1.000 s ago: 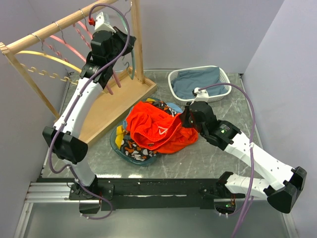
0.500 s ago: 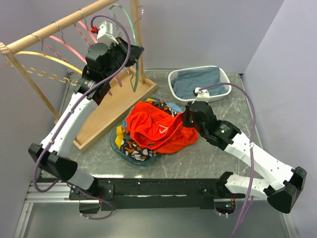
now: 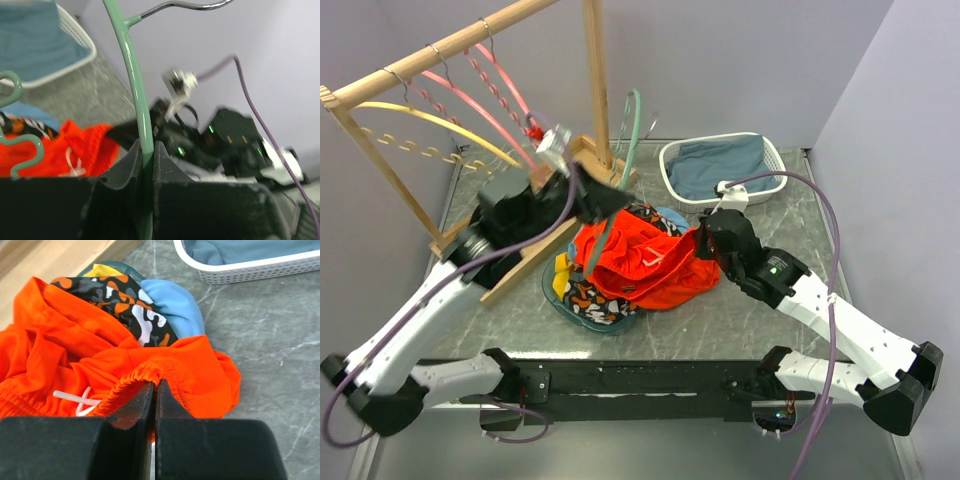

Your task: Place the shorts on the hanger

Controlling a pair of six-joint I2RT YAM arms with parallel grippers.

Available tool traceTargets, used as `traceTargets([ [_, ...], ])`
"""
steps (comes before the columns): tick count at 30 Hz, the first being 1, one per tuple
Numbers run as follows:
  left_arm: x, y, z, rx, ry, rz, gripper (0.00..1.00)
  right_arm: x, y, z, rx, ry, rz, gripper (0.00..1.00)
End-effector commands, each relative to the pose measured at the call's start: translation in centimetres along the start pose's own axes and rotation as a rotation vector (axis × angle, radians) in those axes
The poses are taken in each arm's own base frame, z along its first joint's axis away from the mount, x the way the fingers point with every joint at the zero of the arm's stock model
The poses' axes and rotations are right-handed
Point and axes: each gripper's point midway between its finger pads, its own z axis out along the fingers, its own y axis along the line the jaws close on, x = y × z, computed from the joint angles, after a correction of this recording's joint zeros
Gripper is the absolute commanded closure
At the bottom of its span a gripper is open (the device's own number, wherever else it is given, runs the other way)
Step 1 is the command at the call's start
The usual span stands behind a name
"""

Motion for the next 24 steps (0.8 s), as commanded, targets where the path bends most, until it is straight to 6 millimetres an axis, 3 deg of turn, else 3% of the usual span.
traceTargets([
  [1,2.0,-4.1,-6.4,0.169,0.058,-0.003,0.99,-1.6,-0.8,-0.2,0.027,-0.075,-0.02,1.0],
  [6,5.1,-5.7,-13.0,0.232,0.16,0.007,0.99,-2.5,-0.7,0.2,0.046,-0.091,-0.055,1.0],
  [12,9.3,-8.0,-18.7,0.406,0.316,-0.095,0.99,-4.3,0.5,0.5,0.006,-0.109,-0.126,1.0],
  [18,12.6,-8.0,-21.8,0.458,0.446,-0.171,0.99,-7.4,1.4,0.0,-0.011,-0.163,-0.18,1.0],
  [24,13.9,-7.0,-22.3,0.419,0.491,-0.195,0.99,-9.9,3.5,-0.7,-0.079,-0.176,-0.243,1.0],
])
